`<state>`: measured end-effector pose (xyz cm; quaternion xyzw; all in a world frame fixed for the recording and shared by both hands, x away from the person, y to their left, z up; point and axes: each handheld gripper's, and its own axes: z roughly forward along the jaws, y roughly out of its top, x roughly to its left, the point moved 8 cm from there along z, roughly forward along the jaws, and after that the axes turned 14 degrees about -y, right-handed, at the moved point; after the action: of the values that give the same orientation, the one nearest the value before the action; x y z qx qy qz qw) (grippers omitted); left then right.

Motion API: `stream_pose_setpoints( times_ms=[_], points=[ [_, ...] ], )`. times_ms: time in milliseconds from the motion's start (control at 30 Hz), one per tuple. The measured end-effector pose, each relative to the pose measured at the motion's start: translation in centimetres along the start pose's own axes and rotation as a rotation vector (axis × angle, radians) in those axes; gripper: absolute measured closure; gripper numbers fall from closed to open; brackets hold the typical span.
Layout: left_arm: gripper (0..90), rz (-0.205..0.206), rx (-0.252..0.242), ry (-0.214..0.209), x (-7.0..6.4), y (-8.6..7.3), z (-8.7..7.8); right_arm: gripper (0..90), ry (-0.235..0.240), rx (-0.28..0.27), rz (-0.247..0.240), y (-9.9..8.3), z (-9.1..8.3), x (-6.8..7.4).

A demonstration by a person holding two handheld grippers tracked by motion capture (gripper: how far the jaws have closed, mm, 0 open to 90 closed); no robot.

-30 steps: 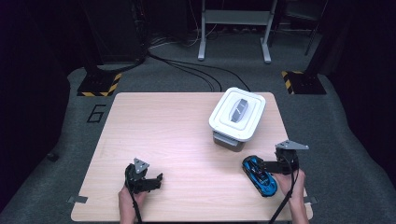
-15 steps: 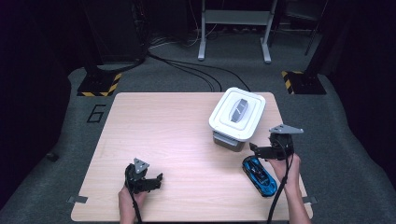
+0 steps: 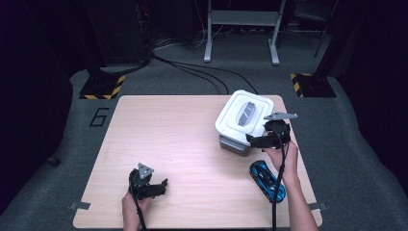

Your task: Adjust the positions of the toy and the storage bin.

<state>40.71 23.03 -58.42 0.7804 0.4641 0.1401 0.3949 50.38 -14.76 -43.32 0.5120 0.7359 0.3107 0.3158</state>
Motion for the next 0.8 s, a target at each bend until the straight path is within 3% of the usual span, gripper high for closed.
stream_pose_setpoints(
  times_ms=[233,500,533,800],
  points=[
    [10.5,0.003,0.001,0.002,0.0,0.0,0.0,0.3,-0.015,0.010,0.002,1.6,1.5,0.8],
    [10.6,0.004,0.002,0.001,0.0,0.0,0.0,14.1,-0.050,0.010,0.030,3.3,3.8,1.4],
    [10.7,0.000,-0.001,0.003,0.0,0.0,0.0,19.2,-0.071,0.013,0.040,3.7,4.3,1.4],
    [12.0,0.001,-0.003,-0.003,-0.1,0.0,0.0,33.2,-0.141,0.006,0.073,4.7,5.7,1.5]
  ],
)
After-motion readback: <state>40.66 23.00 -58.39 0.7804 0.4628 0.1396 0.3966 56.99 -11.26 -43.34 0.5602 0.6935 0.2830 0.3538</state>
